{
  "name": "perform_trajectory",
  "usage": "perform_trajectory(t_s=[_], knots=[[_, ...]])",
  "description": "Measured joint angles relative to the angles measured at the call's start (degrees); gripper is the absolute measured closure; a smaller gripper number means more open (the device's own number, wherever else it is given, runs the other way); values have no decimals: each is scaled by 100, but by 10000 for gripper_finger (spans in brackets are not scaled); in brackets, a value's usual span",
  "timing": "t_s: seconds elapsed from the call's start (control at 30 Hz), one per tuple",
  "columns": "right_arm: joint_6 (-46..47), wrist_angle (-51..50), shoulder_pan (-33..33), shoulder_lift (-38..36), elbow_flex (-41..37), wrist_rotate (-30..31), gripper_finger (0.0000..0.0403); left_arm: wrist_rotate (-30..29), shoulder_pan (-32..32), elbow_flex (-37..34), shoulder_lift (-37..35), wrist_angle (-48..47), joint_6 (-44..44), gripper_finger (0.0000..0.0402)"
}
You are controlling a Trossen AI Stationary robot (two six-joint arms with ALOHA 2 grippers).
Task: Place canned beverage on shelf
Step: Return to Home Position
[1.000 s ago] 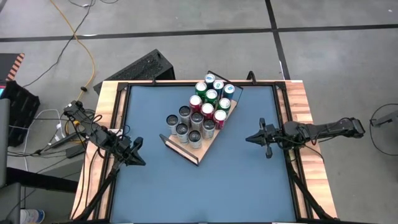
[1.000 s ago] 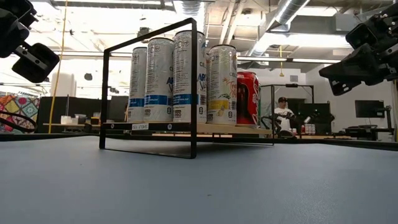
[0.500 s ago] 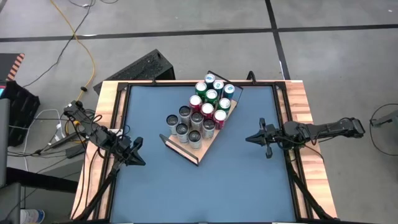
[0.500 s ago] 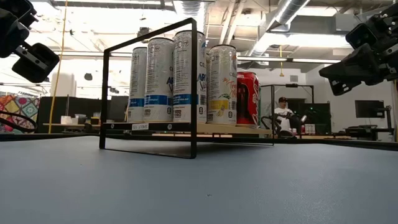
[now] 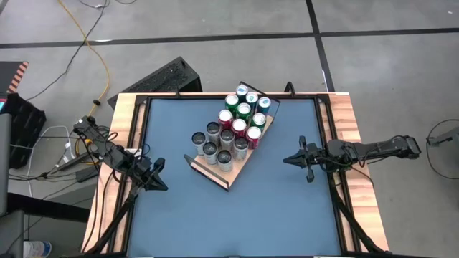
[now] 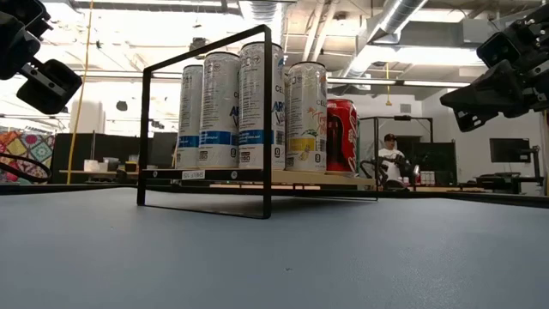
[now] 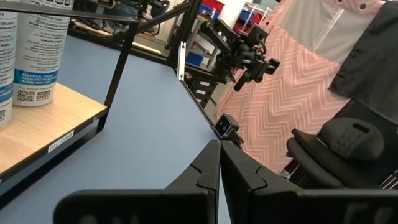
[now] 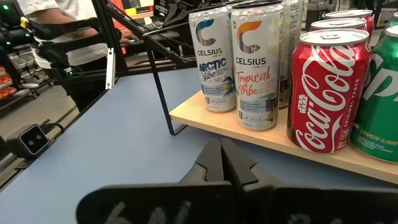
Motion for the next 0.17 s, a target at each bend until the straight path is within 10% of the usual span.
perform_trajectory(t_s=[0.17], knots=[[0,0,-2,0,0,0,403,0,0,0,0,0,14,402]])
